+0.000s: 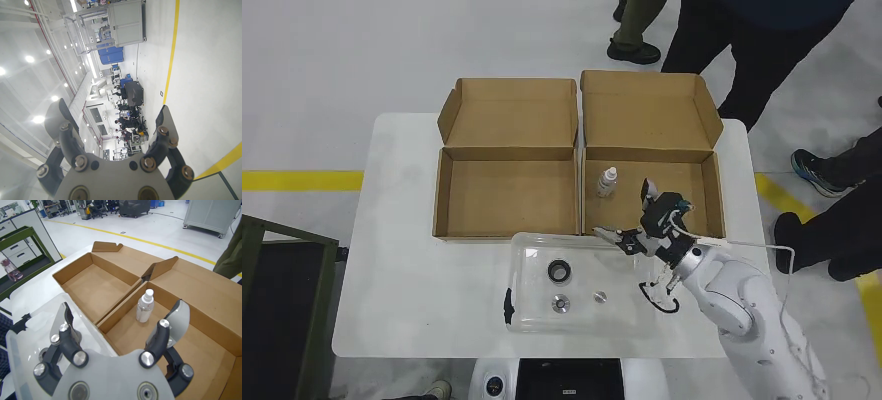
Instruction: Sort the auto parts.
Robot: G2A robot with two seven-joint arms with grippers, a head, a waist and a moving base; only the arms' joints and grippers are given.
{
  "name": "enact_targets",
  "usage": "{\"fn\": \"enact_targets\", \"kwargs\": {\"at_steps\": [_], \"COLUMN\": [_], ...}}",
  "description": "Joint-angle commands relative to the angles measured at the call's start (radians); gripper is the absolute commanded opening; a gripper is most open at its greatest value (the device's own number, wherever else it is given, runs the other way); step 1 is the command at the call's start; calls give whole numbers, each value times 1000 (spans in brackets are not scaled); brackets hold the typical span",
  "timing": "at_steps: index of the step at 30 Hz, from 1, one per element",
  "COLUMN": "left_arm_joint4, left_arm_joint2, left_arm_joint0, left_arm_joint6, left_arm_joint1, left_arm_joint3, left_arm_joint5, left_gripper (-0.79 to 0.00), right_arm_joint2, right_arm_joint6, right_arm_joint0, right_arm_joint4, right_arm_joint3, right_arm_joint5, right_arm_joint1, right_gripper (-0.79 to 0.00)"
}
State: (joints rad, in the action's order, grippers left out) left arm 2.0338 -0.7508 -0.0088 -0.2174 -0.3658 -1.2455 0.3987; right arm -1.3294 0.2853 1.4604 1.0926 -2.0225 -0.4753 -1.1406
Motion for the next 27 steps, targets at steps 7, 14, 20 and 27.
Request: {"fn": "enact_targets", "kwargs": {"at_steps": [7,14,20,27], "left_arm_joint4": [0,0,0,0], "left_arm_joint2": [0,0,0,0], "left_arm_joint0": [0,0,0,0], "left_arm_joint6": [0,0,0,0], "left_arm_joint1": [0,0,0,0], "left_arm_joint3": [0,0,0,0], "left_arm_joint5": [0,0,0,0], "left_gripper": [0,0,0,0], "right_arm_joint2": [-61,-82,-82,-50], "right_arm_joint6": [47,94,118,156], "right_arm_joint0": [110,164,190,183], "right_arm_joint4": [36,126,140,168], "right_arm_joint3": [-140,-193,-208,-194], "right_arm_joint5": [-172,-292,-375,-387], "right_arm_joint1": [23,40,52,59], "right_gripper": [0,0,0,0]}}
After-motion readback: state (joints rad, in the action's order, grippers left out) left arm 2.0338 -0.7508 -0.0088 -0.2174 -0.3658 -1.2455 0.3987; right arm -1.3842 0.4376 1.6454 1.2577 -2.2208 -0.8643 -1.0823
